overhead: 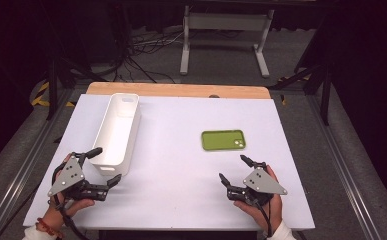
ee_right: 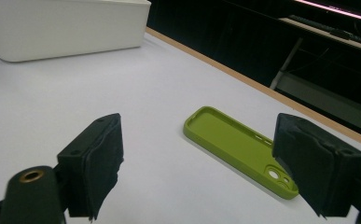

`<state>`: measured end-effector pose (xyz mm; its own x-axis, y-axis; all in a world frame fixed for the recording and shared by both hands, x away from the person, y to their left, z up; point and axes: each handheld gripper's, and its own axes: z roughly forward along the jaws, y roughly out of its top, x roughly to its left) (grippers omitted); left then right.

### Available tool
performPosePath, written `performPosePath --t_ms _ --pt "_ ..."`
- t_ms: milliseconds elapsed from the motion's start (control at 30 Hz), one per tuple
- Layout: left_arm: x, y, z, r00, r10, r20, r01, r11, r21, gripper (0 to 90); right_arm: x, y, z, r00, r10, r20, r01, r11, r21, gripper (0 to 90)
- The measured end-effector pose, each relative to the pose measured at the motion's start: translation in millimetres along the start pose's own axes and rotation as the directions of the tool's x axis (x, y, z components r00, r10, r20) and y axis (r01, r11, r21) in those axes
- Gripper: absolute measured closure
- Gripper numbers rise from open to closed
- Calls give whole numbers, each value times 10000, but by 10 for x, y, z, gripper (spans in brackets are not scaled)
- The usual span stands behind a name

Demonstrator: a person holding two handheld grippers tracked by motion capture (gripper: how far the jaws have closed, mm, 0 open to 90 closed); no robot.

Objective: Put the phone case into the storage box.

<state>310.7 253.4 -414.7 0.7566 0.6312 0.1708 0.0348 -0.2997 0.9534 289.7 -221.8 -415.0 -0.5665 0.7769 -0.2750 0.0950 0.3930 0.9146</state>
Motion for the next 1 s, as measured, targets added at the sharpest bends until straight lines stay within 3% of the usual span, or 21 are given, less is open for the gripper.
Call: performPosePath --t_ms 433,700,800,933,1000 --pt "13 63 96 9992 227 332 -227 9997 -10 43 -131 -2 32 9989 435 191 -441 9986 306 171" --pt "33 115 172 9978 351 555 -351 9994 -17 48 -296 41 81 9961 785 405 -812 9941 715 194" --pt "47 131 181 9973 395 615 -392 9992 -65 49 -405 93 119 9946 945 432 -986 9895 1053 208" --pt "45 153 195 9970 379 676 -373 9993 -104 52 -618 211 212 9897 1354 470 -1421 9699 1975 219" --pt "34 150 200 9964 467 704 -465 9989 -49 53 -651 228 231 9884 1453 445 -1515 9645 2163 219"
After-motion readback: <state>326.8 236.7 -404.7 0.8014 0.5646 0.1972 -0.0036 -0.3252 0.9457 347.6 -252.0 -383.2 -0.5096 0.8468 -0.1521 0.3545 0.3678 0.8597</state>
